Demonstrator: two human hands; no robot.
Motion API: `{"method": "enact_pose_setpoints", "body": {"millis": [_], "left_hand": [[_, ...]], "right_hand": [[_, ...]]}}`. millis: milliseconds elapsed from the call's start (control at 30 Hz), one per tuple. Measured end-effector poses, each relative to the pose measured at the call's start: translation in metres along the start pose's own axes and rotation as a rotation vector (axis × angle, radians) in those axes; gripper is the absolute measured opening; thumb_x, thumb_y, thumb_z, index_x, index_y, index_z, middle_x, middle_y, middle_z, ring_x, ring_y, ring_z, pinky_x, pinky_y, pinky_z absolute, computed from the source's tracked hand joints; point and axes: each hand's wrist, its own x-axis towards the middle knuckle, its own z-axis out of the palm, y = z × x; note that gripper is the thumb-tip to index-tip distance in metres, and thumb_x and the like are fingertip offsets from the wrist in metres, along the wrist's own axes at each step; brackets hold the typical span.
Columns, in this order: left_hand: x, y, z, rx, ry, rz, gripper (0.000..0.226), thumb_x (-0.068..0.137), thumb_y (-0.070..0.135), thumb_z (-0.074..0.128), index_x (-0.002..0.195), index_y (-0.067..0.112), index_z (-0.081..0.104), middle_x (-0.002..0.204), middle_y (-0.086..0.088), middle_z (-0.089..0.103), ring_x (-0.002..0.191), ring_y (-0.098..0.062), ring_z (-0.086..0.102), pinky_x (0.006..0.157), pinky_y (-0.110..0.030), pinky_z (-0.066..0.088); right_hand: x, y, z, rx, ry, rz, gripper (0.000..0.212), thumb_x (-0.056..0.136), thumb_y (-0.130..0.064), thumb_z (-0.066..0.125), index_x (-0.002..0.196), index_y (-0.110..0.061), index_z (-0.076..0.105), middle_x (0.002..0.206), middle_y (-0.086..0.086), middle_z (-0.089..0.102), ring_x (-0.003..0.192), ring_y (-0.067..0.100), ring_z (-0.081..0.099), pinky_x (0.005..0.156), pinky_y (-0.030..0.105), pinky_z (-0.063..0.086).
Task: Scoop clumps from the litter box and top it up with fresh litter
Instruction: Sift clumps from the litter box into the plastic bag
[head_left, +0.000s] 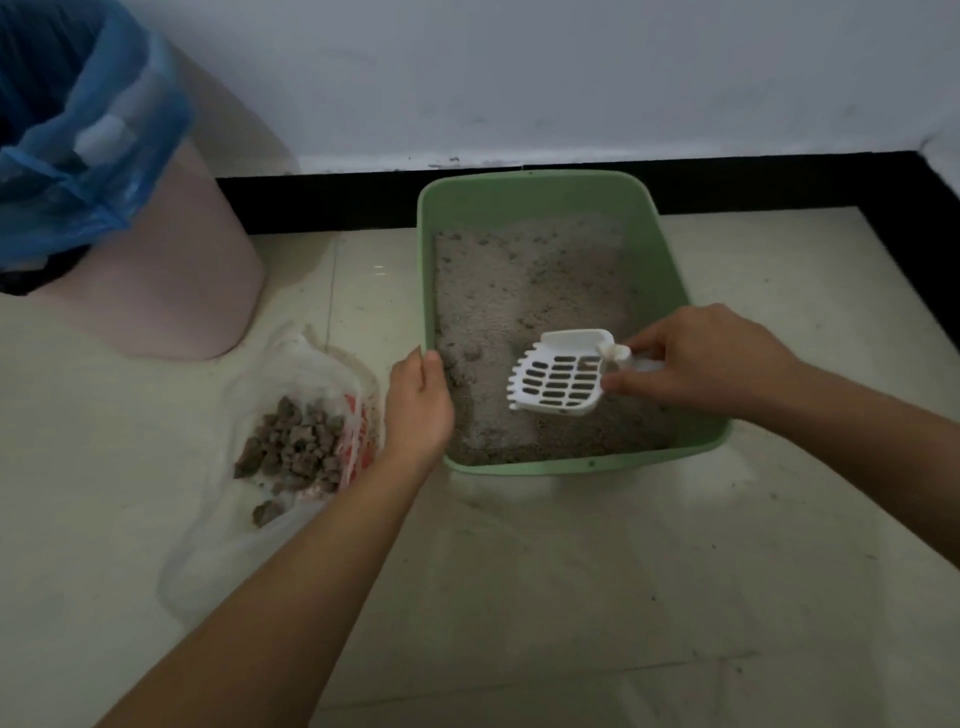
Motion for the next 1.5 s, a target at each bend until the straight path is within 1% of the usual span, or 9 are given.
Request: {"method": "enact_pose_setpoints", "body": {"millis": [133,267,400,500,633,933,1100,1267,1500], "left_hand": [[0.0,-0.011,0.011,-0.111,0.085,-0.034,0.038,0.104,0.036,0.033,0.106,0.012,0.062,0.113,-0.011,0.061,0.109,-0.028,0.056,0.1,-0.043,0.044],[-0.002,-0.007,0.01,-0.197,0.095,-0.056,0.029,0.105,0.032,0.036,0.111,0.019,0.061,0.114,0.002,0.056,0.108,-0.015,0.051,0.095,-0.029,0.037],[-0.002,-0.009,0.01,-0.275,0.125,-0.083,0.029,0.105,0.032,0.035,0.106,0.019,0.061,0.102,0.007,0.06,0.098,-0.008,0.054,0.091,-0.027,0.04],[-0.003,-0.005,0.011,-0.311,0.129,-0.119,0.036,0.105,0.032,0.034,0.122,0.014,0.06,0.093,0.024,0.053,0.093,0.006,0.05,0.089,-0.018,0.037],[-0.004,-0.004,0.012,-0.332,0.115,-0.144,0.041,0.106,0.032,0.034,0.132,0.008,0.055,0.091,0.028,0.046,0.091,0.01,0.046,0.077,-0.005,0.032],[-0.002,-0.009,0.012,-0.351,0.123,-0.164,0.022,0.105,0.031,0.037,0.109,0.025,0.057,0.091,0.026,0.053,0.087,0.014,0.049,0.068,0.0,0.032],[-0.002,-0.009,0.013,-0.342,0.121,-0.149,0.023,0.105,0.031,0.037,0.118,0.025,0.055,0.092,0.03,0.047,0.083,0.022,0.046,0.069,0.003,0.029],[-0.002,-0.007,0.013,-0.345,0.15,-0.134,0.041,0.105,0.031,0.038,0.136,0.009,0.052,0.107,0.019,0.047,0.105,0.004,0.045,0.076,-0.002,0.028],[-0.003,-0.005,0.012,-0.371,0.175,-0.156,0.041,0.104,0.032,0.038,0.138,0.012,0.051,0.118,0.014,0.046,0.116,-0.001,0.042,0.09,-0.012,0.029]], "right_hand": [[-0.004,0.009,-0.006,-0.105,-0.053,0.013,0.041,0.082,-0.067,0.061,0.114,-0.043,0.07,0.063,-0.02,0.055,0.06,0.001,0.053,0.051,0.023,0.038],[-0.006,0.018,0.001,-0.136,-0.065,0.041,0.044,0.081,-0.069,0.061,0.117,-0.043,0.069,0.059,-0.018,0.053,0.056,0.001,0.051,0.051,0.023,0.039],[-0.001,0.016,0.012,-0.042,-0.035,0.035,0.041,0.082,-0.069,0.059,0.114,-0.046,0.069,0.055,-0.013,0.055,0.054,0.004,0.052,0.049,0.023,0.035],[0.009,0.011,0.02,-0.045,-0.039,0.014,0.042,0.082,-0.07,0.059,0.114,-0.045,0.07,0.056,-0.014,0.055,0.056,0.004,0.053,0.05,0.022,0.036],[0.027,0.002,0.025,-0.038,-0.035,0.0,0.04,0.082,-0.068,0.061,0.113,-0.044,0.07,0.059,-0.016,0.053,0.056,0.003,0.05,0.05,0.021,0.035],[0.066,-0.013,0.083,0.253,-0.019,-0.112,0.037,0.079,-0.067,0.066,0.112,-0.049,0.069,0.068,-0.011,0.066,0.065,0.009,0.061,0.056,0.027,0.04],[0.062,0.0,0.11,0.574,-0.002,-0.075,0.039,0.074,-0.059,0.073,0.112,-0.049,0.069,0.077,-0.013,0.074,0.063,0.005,0.062,0.064,0.032,0.051],[0.061,0.009,0.124,0.731,0.012,-0.072,0.049,0.068,-0.069,0.069,0.111,-0.047,0.07,0.094,-0.02,0.075,0.093,0.008,0.071,0.083,0.043,0.057],[0.075,0.0,0.124,0.815,0.116,-0.088,0.033,0.074,-0.057,0.074,0.107,-0.055,0.067,0.104,-0.03,0.069,0.103,-0.007,0.064,0.092,0.037,0.055]]}}
